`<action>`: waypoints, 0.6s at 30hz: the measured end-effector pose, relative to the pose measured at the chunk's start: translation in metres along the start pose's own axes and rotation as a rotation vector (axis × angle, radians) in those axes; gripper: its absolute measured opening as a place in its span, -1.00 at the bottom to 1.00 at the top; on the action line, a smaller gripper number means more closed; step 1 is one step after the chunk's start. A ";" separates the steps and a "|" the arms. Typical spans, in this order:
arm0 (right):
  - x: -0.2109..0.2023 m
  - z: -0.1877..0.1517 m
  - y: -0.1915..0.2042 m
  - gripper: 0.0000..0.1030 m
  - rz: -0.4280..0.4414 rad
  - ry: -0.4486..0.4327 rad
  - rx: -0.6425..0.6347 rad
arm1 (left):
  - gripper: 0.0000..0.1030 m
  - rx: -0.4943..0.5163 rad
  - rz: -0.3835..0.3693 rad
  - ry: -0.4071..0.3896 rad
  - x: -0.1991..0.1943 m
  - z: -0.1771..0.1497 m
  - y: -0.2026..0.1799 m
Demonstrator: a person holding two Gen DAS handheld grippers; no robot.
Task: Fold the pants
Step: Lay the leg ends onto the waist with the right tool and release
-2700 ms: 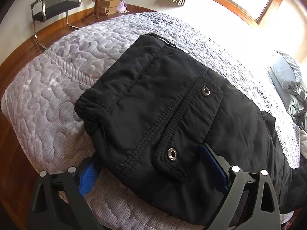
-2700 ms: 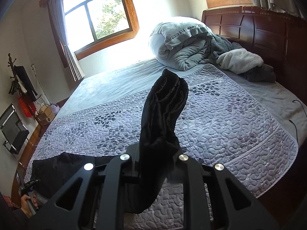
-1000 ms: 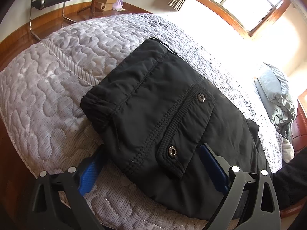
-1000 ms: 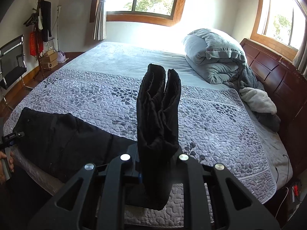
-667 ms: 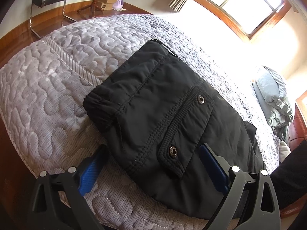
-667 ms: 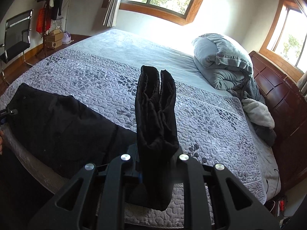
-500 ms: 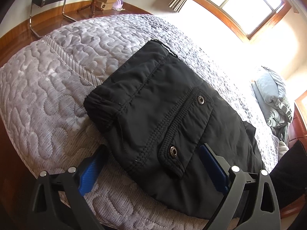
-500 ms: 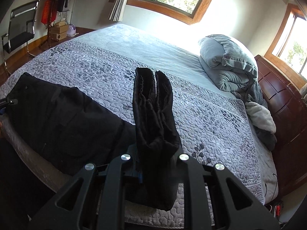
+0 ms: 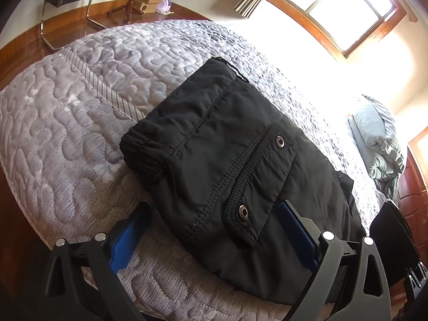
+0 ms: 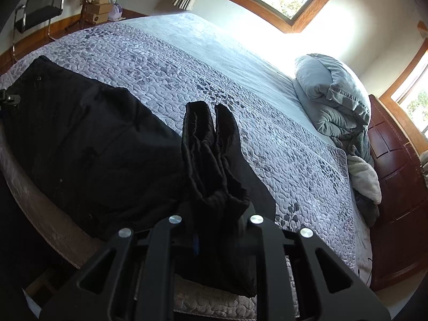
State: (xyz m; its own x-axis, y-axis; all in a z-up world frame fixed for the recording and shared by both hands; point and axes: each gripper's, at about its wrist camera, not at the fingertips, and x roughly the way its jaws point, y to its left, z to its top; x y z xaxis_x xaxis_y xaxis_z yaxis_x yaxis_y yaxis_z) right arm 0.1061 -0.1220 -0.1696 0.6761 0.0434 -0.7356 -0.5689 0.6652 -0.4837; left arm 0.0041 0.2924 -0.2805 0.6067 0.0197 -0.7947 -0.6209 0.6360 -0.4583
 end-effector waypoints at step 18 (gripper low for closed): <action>0.046 -0.032 0.116 -0.70 -0.115 0.045 -0.336 | 0.88 -0.012 -0.018 -0.003 -0.007 0.001 0.007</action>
State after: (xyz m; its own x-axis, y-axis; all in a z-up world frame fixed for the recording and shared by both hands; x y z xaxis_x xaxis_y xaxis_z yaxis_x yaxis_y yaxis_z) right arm 0.0564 -0.0665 -0.2749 0.7279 -0.0554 -0.6834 -0.6171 0.3816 -0.6882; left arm -0.0039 0.2976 -0.2783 0.6198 0.0107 -0.7847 -0.6157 0.6266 -0.4778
